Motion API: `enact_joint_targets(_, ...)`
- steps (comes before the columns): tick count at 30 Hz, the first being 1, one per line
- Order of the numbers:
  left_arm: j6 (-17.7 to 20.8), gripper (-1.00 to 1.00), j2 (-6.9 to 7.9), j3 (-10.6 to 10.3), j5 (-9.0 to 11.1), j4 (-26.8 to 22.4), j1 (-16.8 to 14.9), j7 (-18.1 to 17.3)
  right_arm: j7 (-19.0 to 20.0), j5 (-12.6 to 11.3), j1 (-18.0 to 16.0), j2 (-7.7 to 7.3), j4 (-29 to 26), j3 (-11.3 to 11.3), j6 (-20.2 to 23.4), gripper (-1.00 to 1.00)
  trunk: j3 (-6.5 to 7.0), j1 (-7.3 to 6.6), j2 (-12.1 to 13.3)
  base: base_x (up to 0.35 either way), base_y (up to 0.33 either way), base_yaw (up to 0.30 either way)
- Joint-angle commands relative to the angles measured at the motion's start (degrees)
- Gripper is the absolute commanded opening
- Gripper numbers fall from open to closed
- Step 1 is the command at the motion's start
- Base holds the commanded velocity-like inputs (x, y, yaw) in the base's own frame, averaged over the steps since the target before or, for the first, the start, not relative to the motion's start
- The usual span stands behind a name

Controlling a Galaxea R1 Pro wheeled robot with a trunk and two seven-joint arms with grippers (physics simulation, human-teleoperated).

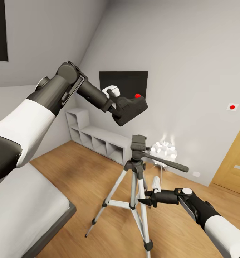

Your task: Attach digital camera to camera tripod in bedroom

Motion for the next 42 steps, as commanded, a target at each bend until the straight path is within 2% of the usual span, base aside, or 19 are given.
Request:
enact_joint_targets(1,0.6,-1.0,0.03,-0.1,-0.6,-0.1,-0.1,-0.6,-0.3,-1.1,-0.1,-0.1,0.1,0.8,-0.2,-1.0,-0.13,0.04,-0.1,0.0,0.0,0.0)
enact_joint_targets(8,0.6,-1.0,0.03,-0.1,-0.6,-0.1,-0.1,-0.5,-0.9,-1.1,-0.1,-0.07,0.2,1.6,-0.2,-1.0,-0.13,0.04,-0.1,0.0,0.0,0.0)
enact_joint_targets(42,0.6,-1.0,-0.07,0.0,-0.6,-0.1,-0.1,-0.6,-1.0,-1.1,-0.1,0.54,1.2,1.8,-0.4,-1.0,-0.13,0.04,-0.1,0.0,0.0,0.0)
